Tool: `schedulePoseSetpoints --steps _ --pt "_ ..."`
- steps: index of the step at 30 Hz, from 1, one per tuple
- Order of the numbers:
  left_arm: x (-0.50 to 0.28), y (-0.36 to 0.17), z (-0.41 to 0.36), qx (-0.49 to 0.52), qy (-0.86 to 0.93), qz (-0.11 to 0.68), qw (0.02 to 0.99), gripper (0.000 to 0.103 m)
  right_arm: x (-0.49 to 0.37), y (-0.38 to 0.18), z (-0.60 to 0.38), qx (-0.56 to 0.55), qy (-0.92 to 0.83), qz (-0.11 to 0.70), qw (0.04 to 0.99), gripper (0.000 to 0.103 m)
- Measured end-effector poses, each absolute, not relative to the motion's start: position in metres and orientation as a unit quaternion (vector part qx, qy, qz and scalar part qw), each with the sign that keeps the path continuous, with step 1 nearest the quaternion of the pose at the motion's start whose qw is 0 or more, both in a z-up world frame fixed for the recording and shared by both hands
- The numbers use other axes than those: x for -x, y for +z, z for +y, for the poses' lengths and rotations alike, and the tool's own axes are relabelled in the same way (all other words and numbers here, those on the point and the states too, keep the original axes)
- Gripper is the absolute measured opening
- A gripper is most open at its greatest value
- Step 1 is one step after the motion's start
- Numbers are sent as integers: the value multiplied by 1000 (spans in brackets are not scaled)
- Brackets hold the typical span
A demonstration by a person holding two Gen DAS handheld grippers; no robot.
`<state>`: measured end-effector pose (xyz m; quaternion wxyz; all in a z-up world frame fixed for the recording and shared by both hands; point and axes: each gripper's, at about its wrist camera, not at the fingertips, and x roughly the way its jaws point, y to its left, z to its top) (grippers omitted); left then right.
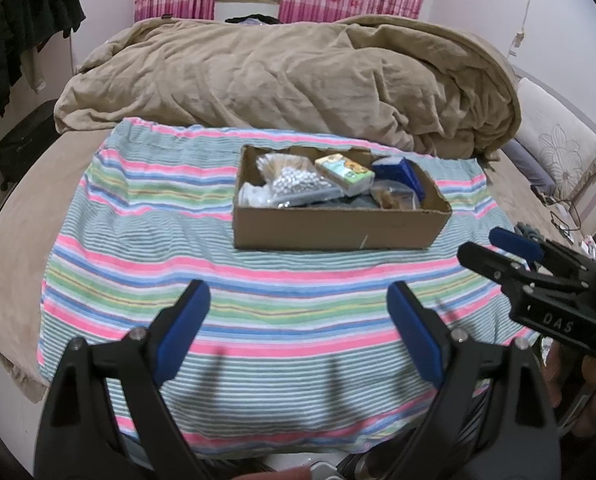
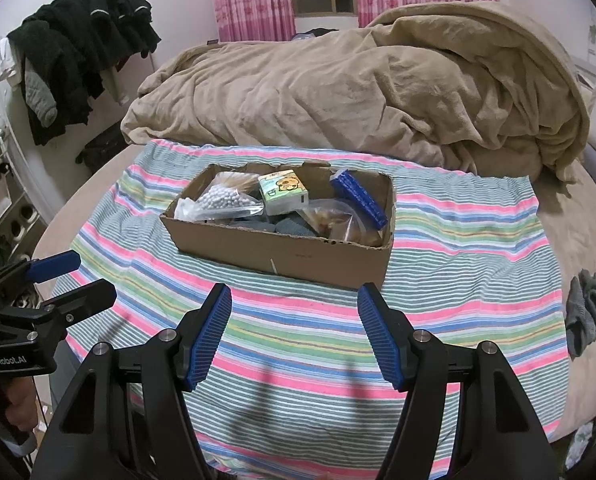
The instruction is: Organize objects
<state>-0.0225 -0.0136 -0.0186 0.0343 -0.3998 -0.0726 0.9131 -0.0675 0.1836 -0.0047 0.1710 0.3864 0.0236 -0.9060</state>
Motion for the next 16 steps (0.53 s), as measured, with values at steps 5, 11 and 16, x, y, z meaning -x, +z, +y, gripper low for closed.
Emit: schedulePoseSetpoints --steps 5,11,16 --pt "23 -19 -13 399 913 -73 35 91 67 -4 184 -386 -906 24 172 69" --pt "28 -22 -11 403 912 -71 38 91 68 -4 183 -386 -906 22 173 69" --pt "36 -25 -12 405 911 -65 37 91 73 -8 180 -390 -904 21 177 69"
